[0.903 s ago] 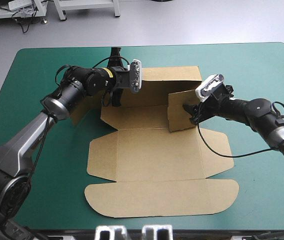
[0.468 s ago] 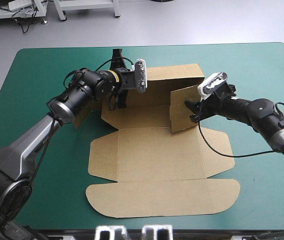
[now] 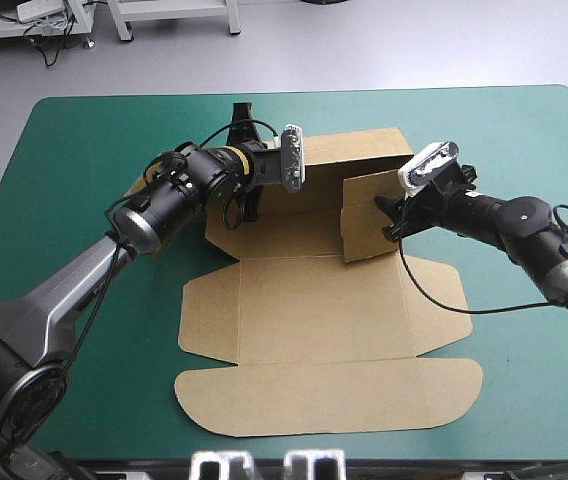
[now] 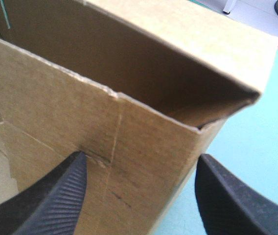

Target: Fold the box

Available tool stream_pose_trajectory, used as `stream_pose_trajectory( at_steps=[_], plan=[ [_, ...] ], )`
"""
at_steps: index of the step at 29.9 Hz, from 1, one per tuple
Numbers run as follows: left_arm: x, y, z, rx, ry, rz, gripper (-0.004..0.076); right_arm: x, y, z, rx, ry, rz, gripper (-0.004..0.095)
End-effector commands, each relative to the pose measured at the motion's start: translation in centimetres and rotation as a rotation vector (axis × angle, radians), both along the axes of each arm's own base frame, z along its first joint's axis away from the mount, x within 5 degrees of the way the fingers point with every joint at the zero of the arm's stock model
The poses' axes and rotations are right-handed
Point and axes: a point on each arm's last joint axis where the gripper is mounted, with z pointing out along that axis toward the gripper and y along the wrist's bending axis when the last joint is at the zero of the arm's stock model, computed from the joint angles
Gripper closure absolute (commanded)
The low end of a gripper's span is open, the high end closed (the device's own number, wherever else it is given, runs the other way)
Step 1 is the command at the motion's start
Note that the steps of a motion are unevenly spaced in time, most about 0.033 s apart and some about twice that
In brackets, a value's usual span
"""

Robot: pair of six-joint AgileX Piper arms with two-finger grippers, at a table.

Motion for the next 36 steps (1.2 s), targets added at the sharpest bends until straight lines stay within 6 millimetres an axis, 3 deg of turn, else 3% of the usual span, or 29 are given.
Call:
stream_pose_trajectory(
  at_steps=[1,6,10,23,36],
  plan=[
    [-1.28,-0.68,0.02,-0.057,0.094,0.004,0.0733,-0.04,-0.28,2.85,0.039,-0.101,-0.055,0.0445],
    [-1.22,-0.64,0.05,-0.055,0.088,0.005,0.0733,0.05,-0.35,2.82,0.037,-0.105,-0.065,0.0739],
    [-1.23,-0.59,0.15,-0.052,0.081,0.004,0.0733,0.07,-0.41,2.79,0.021,-0.110,-0.064,0.0919],
    [-1.24,-0.83,0.27,-0.080,0.077,-0.009,0.0726,-0.02,-0.31,2.72,0.029,-0.095,-0.056,0.0925],
    [-1.45,-1.06,0.45,-0.119,0.092,-0.021,0.0495,-0.02,-0.31,2.72,0.049,-0.082,-0.068,0.0925]
  ],
)
